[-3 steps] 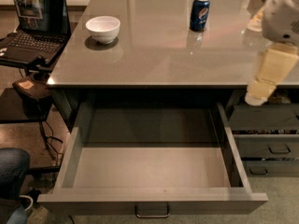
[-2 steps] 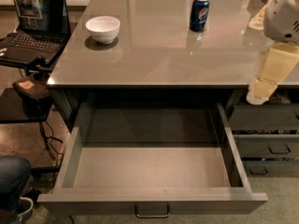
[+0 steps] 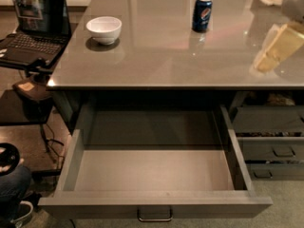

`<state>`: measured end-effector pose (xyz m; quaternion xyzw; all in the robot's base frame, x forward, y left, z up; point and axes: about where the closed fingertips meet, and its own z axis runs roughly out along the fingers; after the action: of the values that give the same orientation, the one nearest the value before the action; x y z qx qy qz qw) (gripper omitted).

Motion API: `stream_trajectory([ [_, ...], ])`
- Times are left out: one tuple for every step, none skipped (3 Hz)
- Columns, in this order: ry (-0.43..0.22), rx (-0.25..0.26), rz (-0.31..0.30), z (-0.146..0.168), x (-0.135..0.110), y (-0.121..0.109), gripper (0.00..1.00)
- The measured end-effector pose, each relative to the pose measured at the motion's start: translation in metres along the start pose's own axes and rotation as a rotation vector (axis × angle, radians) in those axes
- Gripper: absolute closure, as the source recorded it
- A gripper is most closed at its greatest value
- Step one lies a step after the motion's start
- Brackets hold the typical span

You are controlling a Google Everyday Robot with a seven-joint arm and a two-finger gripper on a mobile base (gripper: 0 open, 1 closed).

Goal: Place pepsi can into top drawer

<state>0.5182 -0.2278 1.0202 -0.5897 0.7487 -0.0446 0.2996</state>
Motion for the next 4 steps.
stream_trajectory([
  [-0.165,0.144,0.086,0.004,0.006,-0.056,0.00],
  [-0.200,0.217,0.094,0.002,0.000,-0.076,0.00],
  [-0.200,0.217,0.094,0.002,0.000,-0.076,0.00],
  [-0.274,0.207,0.120,0.024,-0.019,-0.090,0.00],
])
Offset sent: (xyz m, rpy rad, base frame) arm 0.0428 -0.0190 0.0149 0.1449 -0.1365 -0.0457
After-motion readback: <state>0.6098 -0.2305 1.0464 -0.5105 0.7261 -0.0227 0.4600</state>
